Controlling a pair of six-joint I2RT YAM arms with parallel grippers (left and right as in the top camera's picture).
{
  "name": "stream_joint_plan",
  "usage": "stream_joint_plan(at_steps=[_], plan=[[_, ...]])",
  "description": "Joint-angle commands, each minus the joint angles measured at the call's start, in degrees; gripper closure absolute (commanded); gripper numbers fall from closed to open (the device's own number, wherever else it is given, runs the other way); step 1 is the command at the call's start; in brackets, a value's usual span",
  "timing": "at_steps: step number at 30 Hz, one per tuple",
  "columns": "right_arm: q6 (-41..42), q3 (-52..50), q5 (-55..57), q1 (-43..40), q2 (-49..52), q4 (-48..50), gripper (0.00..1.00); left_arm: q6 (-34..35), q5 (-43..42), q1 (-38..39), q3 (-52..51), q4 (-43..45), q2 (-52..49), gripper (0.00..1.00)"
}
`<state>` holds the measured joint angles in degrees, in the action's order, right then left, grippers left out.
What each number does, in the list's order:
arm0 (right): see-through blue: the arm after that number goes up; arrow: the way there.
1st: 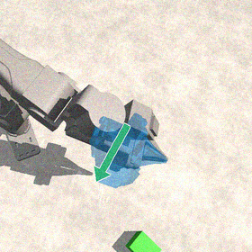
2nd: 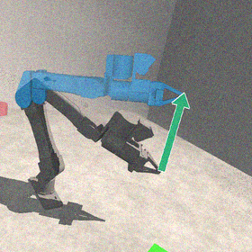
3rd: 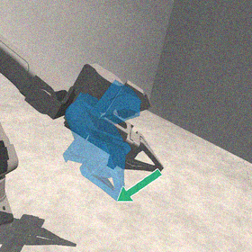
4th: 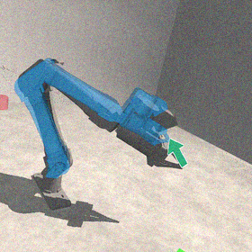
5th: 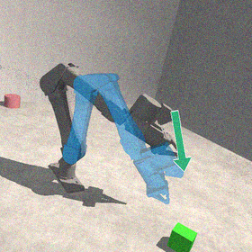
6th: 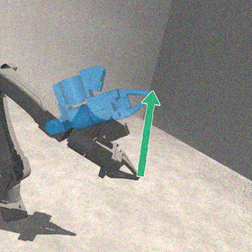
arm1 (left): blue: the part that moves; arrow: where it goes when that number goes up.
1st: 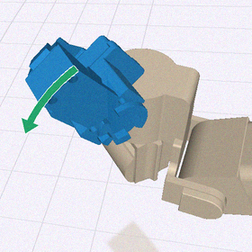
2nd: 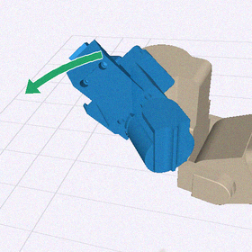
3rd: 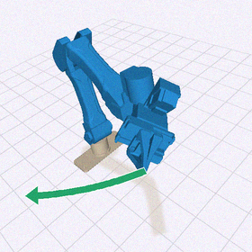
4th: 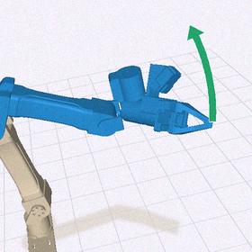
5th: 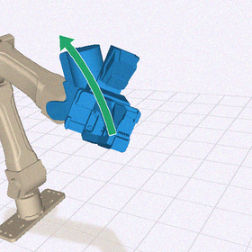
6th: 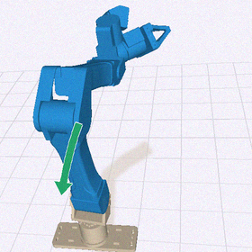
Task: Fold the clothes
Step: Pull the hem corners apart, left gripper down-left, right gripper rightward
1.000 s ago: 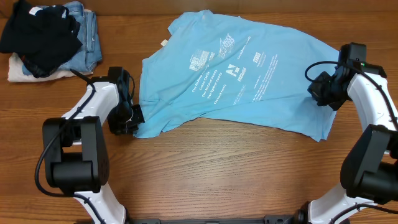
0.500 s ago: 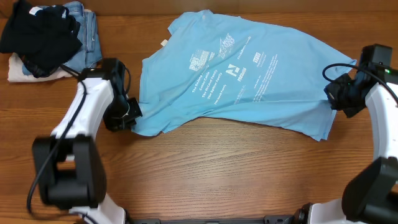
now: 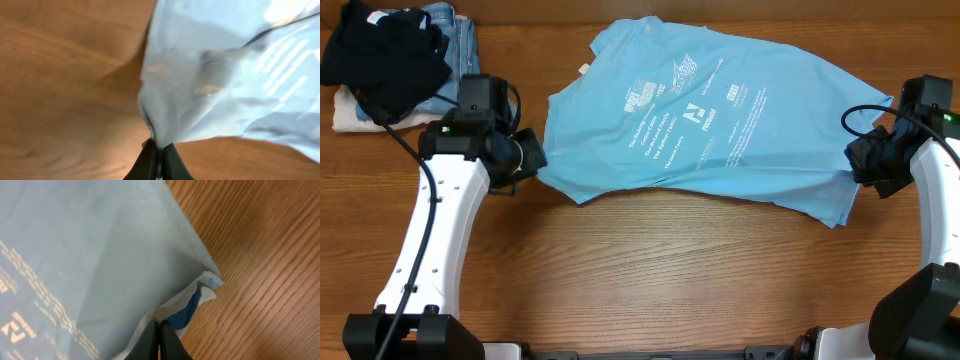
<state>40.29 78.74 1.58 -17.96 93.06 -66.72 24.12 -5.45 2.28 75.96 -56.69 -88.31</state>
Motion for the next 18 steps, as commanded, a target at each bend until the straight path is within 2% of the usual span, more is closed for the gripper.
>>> stream_joint_plan(at_steps=[1,8,11,13,18], plan=[[3.0,1.1,4.9,-0.2,-0.9,0.1,0.96,2.0,-2.8,0.9,0.7,2.7,-0.2,0.96],[3.0,1.1,4.9,-0.2,-0.9,-1.6,0.96,5.7,-3.0,0.9,0.7,-1.8,0.0,0.96],[3.0,1.1,4.8,-0.2,-0.9,-1.7,0.96,7.4,-0.1,0.9,0.7,-6.0,0.9,0.96],[3.0,1.1,4.8,-0.2,-0.9,-1.7,0.96,9.4,4.0,0.9,0.7,-9.5,3.5,0.96],[3.1,1.1,4.8,-0.2,-0.9,-1.5,0.96,9.6,4.4,0.9,0.7,-12.8,10.7,0.96]])
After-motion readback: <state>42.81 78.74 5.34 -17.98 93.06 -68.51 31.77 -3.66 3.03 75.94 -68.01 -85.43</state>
